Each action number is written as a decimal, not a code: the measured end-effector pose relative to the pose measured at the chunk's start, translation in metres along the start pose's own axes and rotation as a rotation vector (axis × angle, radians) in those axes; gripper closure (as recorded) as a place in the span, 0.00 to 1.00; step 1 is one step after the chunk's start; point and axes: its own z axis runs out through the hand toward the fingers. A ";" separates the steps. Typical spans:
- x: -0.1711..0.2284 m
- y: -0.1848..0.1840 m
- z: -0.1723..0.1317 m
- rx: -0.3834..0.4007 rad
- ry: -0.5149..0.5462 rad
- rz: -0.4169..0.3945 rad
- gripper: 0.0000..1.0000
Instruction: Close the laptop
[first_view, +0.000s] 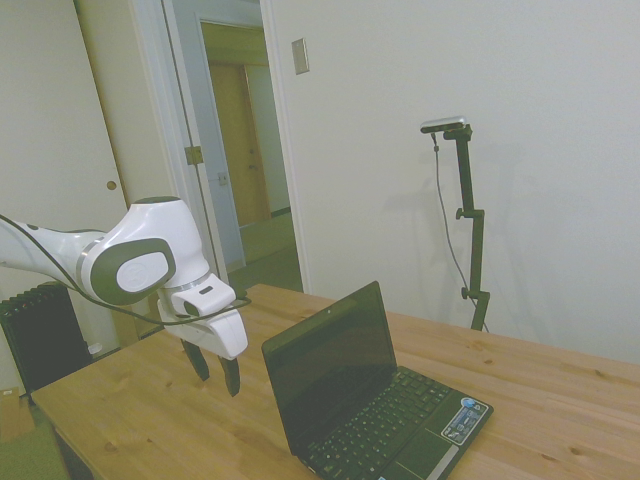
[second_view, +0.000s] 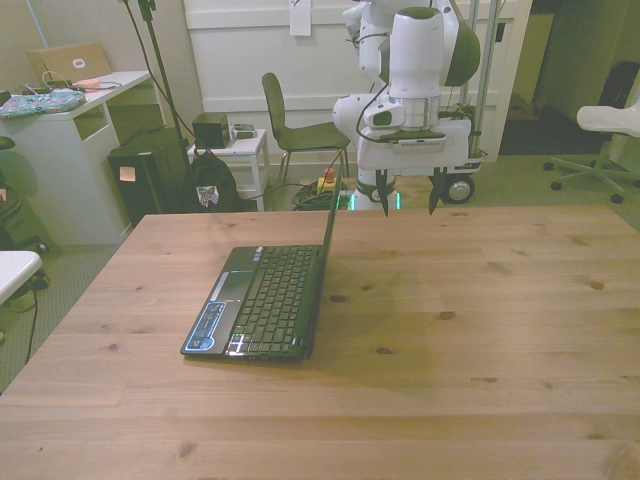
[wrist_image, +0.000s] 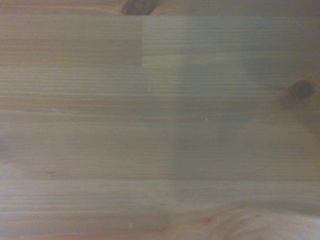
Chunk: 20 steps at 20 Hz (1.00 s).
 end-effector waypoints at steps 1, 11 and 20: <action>0.000 0.000 0.000 0.000 0.000 0.001 0.00; 0.043 -0.047 -0.058 0.053 0.062 0.094 0.00; 0.103 -0.030 -0.073 0.029 0.018 0.203 1.00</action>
